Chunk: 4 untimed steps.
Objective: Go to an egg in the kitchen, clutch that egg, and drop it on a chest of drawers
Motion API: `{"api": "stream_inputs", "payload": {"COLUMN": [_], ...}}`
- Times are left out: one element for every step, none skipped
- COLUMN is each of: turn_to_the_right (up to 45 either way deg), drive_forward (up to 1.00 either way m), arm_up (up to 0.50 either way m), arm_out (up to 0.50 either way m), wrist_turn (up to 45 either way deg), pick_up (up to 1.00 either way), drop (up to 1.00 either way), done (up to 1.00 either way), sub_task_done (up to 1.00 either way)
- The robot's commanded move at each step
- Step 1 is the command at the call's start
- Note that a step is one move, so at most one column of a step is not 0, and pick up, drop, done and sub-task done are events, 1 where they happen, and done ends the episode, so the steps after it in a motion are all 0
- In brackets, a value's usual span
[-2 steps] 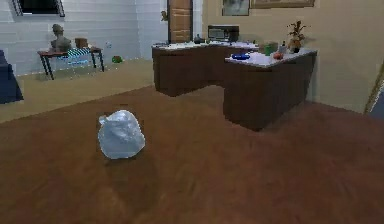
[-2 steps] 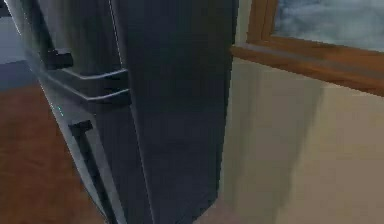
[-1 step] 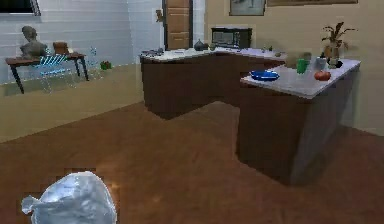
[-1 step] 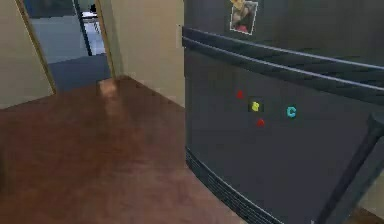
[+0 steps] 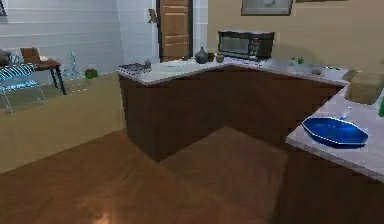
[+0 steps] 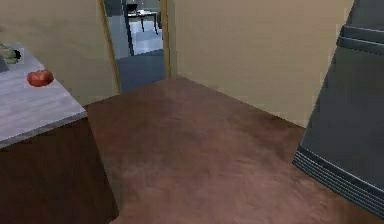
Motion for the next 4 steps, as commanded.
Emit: {"api": "stream_inputs", "payload": {"turn_to_the_right": [-12.0, 0.0, -3.0, 0.0], "drive_forward": [0.00, 0.20, 0.00, 1.00], "arm_up": [0.00, 0.00, 0.00, 0.00], "arm_out": [0.00, 0.00, 0.00, 0.00], "wrist_turn": [0.0, 0.0, 0.0, 0.0], "pick_up": [0.00, 0.00, 0.00, 0.00], "drop": [0.00, 0.00, 0.00, 0.00], "done": [0.00, 0.00, 0.00, 0.00], "sub_task_done": [0.00, 0.00, 0.00, 0.00]}}
